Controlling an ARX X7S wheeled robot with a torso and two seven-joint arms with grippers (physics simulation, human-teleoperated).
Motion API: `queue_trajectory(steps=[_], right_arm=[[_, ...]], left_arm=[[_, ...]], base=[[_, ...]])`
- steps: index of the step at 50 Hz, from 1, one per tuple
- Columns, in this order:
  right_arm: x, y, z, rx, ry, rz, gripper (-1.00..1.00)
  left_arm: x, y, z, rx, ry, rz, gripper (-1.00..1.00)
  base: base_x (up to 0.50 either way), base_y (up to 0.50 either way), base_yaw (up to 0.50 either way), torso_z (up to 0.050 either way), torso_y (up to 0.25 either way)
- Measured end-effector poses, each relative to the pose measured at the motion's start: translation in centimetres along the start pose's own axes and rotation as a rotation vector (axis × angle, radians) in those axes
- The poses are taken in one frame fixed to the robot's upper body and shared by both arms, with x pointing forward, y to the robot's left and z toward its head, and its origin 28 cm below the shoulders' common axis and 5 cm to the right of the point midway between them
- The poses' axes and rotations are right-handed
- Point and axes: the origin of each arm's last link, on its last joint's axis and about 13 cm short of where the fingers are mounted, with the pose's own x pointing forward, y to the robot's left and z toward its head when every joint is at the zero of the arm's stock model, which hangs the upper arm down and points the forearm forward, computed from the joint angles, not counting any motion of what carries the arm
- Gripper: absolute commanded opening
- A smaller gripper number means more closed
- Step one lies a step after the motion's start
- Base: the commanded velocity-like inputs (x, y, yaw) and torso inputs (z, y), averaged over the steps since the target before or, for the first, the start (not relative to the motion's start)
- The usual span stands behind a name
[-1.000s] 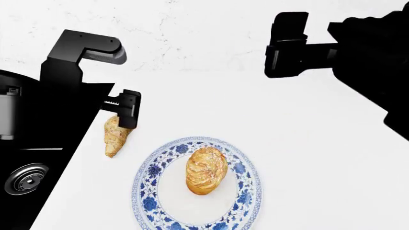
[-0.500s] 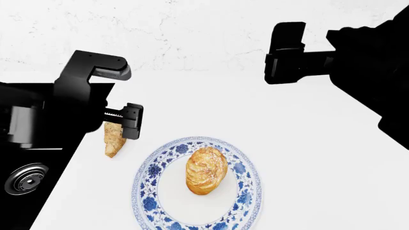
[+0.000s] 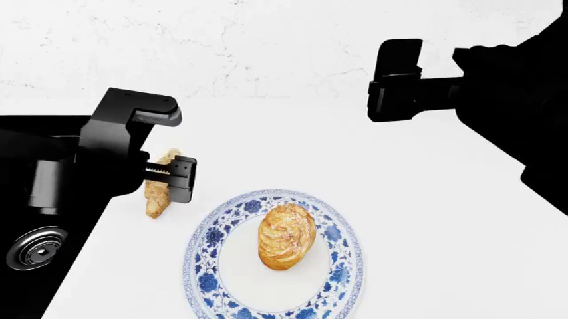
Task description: Place the pastries on the plates.
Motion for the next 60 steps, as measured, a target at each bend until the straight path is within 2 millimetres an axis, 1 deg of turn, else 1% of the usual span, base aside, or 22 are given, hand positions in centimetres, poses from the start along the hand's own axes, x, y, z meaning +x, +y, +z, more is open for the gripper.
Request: queue_trajectory(steps=[15,32,33,53,56,60], right_arm=[[0.1,0.0,-0.1,0.0,0.0,0.0,1.0],[0.1,-0.1,-0.2,0.0,0.0,-0.002,1.0],[0.1,-0.1,-0.2,0.0,0.0,-0.002,1.0],[0.1,-0.3,-0.3,0.0,-0.003,-0.009,1.0],[0.0,-0.3,-0.3,-0.001,-0.006,-0.012,1.0],[0.0,-0.3,-0.2,-0.007,-0.016,-0.017,1.0]], left_arm=[[1.1,-0.1,-0.7,0.024,0.045,0.019,1.0],[1.4,-0.4,-0.5,0.053,0.045,0.015,1.0],[1.4,-0.4,-0.5,0.056,0.045,0.015,-1.0],[1.5,-0.3,-0.6,0.06,0.035,0.024,-1.0],[1.3,-0.2,-0.6,0.054,0.026,0.035,-1.0],[0.5,0.0,-0.2,0.051,-0.004,0.058,-1.0]], base=[[0.0,0.0,0.0,0.0,0.0],[0.0,0.0,0.0,0.0,0.0],[0.0,0.0,0.0,0.0,0.0],[0.0,0.0,0.0,-0.001,0.0],[0.0,0.0,0.0,0.0,0.0],[0.0,0.0,0.0,0.0,0.0]])
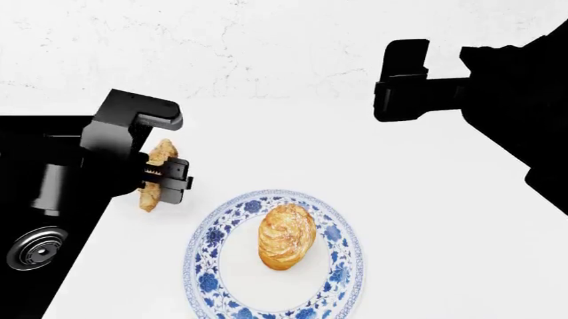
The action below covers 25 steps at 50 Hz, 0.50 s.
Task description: Place the pastries on the plates.
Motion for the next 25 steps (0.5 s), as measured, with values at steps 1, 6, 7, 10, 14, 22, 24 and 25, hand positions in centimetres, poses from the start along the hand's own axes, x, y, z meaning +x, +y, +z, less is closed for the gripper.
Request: queue_trajectory(steps=[1,6,7,10,14,22,24,25], right_arm=[[0.0,0.0,0.0,-0.003,-0.004,-0.002,1.0],[0.0,0.1,0.2,-0.019,-0.029,-0.012,1.0],[0.0,0.1,0.2,-0.023,-0.036,-0.016,1.0],[-0.1,0.1,0.4,-0.033,-0.058,-0.028,1.0],[-0.1,0.1,0.5,-0.057,-0.097,-0.049,1.0],[-0.2,0.2,0.6,-0.119,-0.19,-0.061,1.0],[-0.3,0.1,0.7,-0.122,-0.215,-0.06,1.0],[-0.3,0.1,0.7,-0.123,-0.227,-0.059,1.0]], left_arm=[[-0.3,0.1,0.1,0.001,-0.009,0.007,-1.0],[-2.1,0.6,0.9,0.008,-0.064,0.039,-1.0],[-2.5,0.7,1.1,0.011,-0.075,0.045,-1.0],[-3.8,0.9,1.6,0.022,-0.11,0.063,-1.0],[-5.6,1.1,2.1,0.04,-0.155,0.082,-1.0],[-9.2,1.3,3.1,0.083,-0.236,0.112,-1.0],[-10.0,1.3,3.3,0.094,-0.255,0.117,-1.0],[-10.4,1.3,3.3,0.1,-0.264,0.12,-1.0]], base=[[0.0,0.0,0.0,0.0,0.0],[0.0,0.0,0.0,0.0,0.0],[0.0,0.0,0.0,0.0,0.0],[0.0,0.0,0.0,0.0,0.0],[0.0,0.0,0.0,0.0,0.0],[0.0,0.0,0.0,0.0,0.0],[0.0,0.0,0.0,0.0,0.0],[0.0,0.0,0.0,0.0,0.0]])
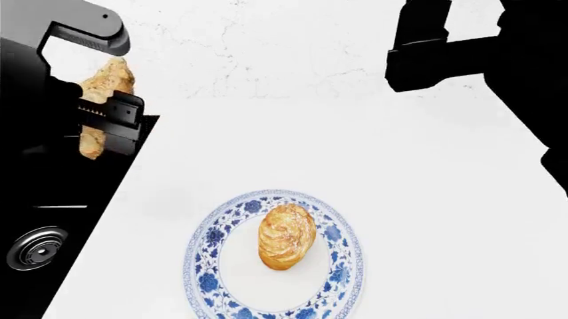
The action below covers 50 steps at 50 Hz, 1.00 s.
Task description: Place the pastries on the plates.
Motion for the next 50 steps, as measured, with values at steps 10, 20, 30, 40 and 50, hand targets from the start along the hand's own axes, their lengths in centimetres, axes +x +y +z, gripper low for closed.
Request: queue_trajectory(steps=[10,20,30,40,50], right_arm=[[-0.4,-0.2,0.2,-0.014,-0.069,-0.011,1.0],[-0.8,-0.2,0.4,-0.044,-0.098,-0.015,1.0],[-0.9,-0.1,0.5,-0.081,-0.113,-0.007,1.0],[-1.0,0.1,0.6,-0.135,-0.138,0.003,1.0],[-1.3,0.2,0.7,-0.17,-0.16,0.013,1.0]], left_arm=[[-3.0,0.1,0.9,0.064,-0.09,0.007,-1.0],[-4.8,0.2,1.1,0.094,-0.151,0.013,-1.0],[-5.8,0.4,1.0,0.098,-0.18,0.012,-1.0],[-6.2,0.6,0.9,0.096,-0.191,0.014,-1.0],[-6.4,0.8,0.9,0.094,-0.194,0.017,-1.0]], base=[[-0.39,0.0,0.0,0.0,0.0],[-0.5,0.0,0.0,0.0,0.0],[-0.43,0.31,0.0,0.0,0.0],[-0.14,0.5,0.0,0.0,0.0],[-0.05,0.5,0.0,0.0,0.0]])
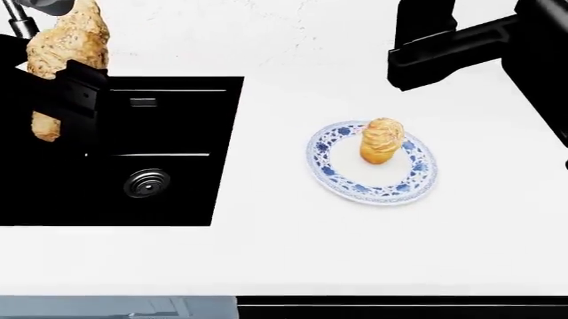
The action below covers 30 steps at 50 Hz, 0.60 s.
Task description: Place the pastries on the plates.
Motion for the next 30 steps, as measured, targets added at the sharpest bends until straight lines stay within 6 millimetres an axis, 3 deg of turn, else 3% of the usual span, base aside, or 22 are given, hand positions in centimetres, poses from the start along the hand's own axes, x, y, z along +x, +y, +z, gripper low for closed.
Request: queue_trajectory(steps=[18,30], right_arm=[[-0.32,0.14,0.08,-0.034,-0.016,0.018,1.0],[-0.4,0.3,0.08,-0.048,-0.023,0.033,1.0]], left_arm=[[-0.25,0.11,-0.04,0.004,0.004,0.006,-1.0],[-0.43,0.23,-0.18,0.003,0.009,0.012,-1.0]], base=[[-0.01,0.5,0.0,0.0,0.0],[-0.16,0.5,0.0,0.0,0.0]])
